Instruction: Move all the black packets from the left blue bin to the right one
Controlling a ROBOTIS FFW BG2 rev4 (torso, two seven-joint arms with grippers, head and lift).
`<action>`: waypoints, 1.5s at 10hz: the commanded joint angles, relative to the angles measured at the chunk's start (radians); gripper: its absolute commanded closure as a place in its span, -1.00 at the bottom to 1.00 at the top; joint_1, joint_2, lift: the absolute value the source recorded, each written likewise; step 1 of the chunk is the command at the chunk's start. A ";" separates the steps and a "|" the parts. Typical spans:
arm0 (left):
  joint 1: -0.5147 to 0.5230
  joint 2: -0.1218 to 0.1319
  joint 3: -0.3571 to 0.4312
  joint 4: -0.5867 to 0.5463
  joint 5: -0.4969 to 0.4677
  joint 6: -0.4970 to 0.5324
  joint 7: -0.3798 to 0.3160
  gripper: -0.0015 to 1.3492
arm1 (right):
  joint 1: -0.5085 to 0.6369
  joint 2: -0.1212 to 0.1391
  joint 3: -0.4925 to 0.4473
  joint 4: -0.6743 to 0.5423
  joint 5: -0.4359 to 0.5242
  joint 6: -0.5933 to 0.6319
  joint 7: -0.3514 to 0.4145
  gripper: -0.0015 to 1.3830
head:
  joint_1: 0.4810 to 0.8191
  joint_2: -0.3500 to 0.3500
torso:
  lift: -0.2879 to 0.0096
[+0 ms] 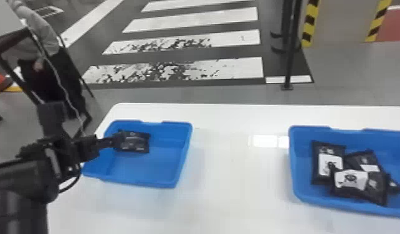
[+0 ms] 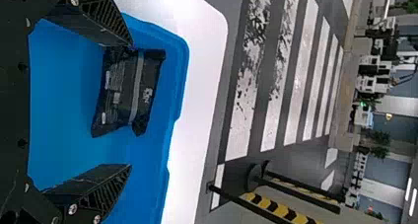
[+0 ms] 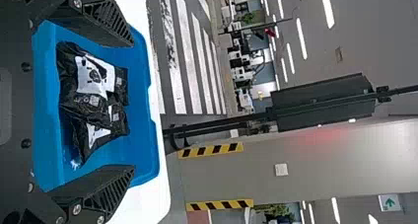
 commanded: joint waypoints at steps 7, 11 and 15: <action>-0.294 0.046 -0.161 0.483 -0.137 0.035 0.073 -0.77 | -0.007 -0.005 0.014 0.012 -0.024 0.027 0.005 -0.77 | 0.27 0.69 | -0.03; -0.404 0.049 -0.189 0.697 -0.189 -0.022 0.145 -0.72 | -0.017 -0.007 0.018 0.032 -0.042 0.044 0.011 -0.77 | 0.27 0.71 | -0.03; -0.436 0.049 -0.197 0.785 -0.220 -0.007 0.148 0.77 | -0.020 -0.013 0.024 0.047 -0.068 0.047 0.015 -0.77 | 0.27 0.76 | -0.03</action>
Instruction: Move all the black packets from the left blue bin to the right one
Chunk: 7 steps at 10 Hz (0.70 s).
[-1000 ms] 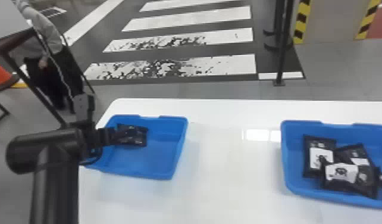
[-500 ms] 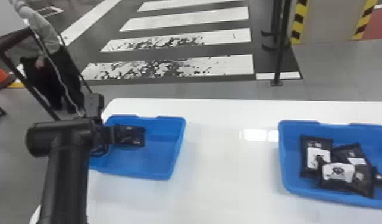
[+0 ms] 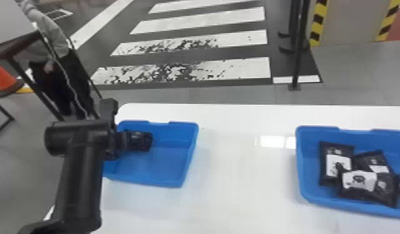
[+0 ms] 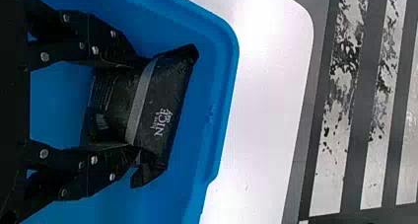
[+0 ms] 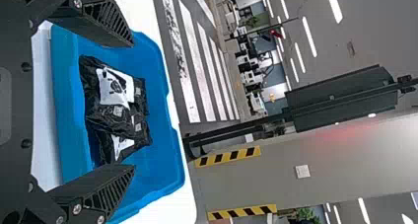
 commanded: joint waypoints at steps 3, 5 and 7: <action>0.047 0.003 -0.028 -0.087 0.007 0.127 -0.108 0.78 | 0.007 -0.004 0.000 -0.005 -0.008 0.002 0.002 -0.77 | 0.27 0.69 | -0.03; 0.160 -0.007 -0.028 -0.305 0.043 0.189 -0.145 0.78 | 0.012 -0.007 0.002 -0.009 -0.010 0.002 0.003 -0.77 | 0.27 0.66 | -0.03; 0.273 -0.020 -0.030 -0.536 0.081 0.225 -0.177 0.78 | 0.009 -0.008 0.004 -0.017 -0.010 0.002 0.005 -0.77 | 0.27 0.61 | -0.03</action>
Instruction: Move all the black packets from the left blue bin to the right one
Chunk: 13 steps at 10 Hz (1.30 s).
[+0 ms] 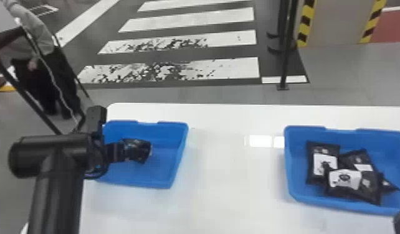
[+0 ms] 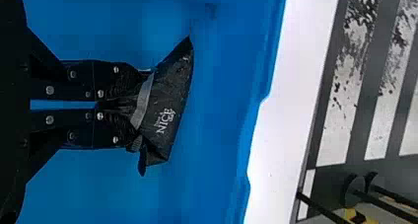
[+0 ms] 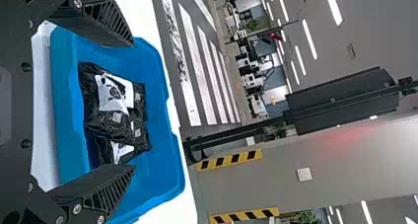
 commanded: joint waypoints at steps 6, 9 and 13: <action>0.282 -0.033 -0.132 -0.581 0.343 -0.051 -0.049 0.78 | -0.066 -0.028 0.053 -0.015 0.008 0.032 0.074 -0.76 | 0.27 0.16 | -0.03; 0.280 -0.034 -0.289 -0.591 0.439 -0.078 -0.058 0.78 | -0.157 -0.053 0.107 -0.039 0.022 0.113 0.142 -0.76 | 0.27 -0.12 | -0.03; 0.248 -0.031 -0.455 -0.591 0.539 -0.096 -0.066 0.78 | -0.243 -0.062 0.150 -0.019 0.038 0.145 0.177 -0.76 | 0.27 -0.45 | -0.03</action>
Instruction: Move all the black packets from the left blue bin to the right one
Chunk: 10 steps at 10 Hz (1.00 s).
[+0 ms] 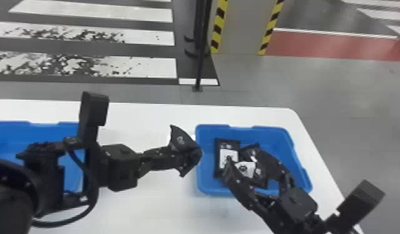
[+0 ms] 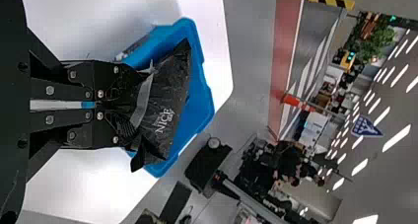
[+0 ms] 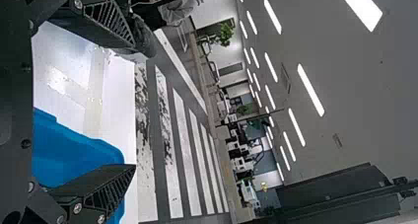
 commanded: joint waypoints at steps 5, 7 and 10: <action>-0.035 0.002 -0.116 0.027 0.045 0.009 -0.001 0.78 | -0.071 -0.009 0.061 0.019 0.000 0.001 0.013 -0.71 | 0.27 -0.61 | -0.03; -0.040 0.002 -0.128 0.032 0.051 0.009 -0.001 0.78 | -0.100 -0.015 0.083 0.039 -0.012 0.001 0.014 -0.31 | 0.27 -0.62 | -0.03; -0.045 0.000 -0.132 0.032 0.051 0.002 -0.001 0.78 | -0.112 -0.015 0.093 0.063 -0.048 0.038 0.033 0.69 | 0.27 -0.59 | -0.03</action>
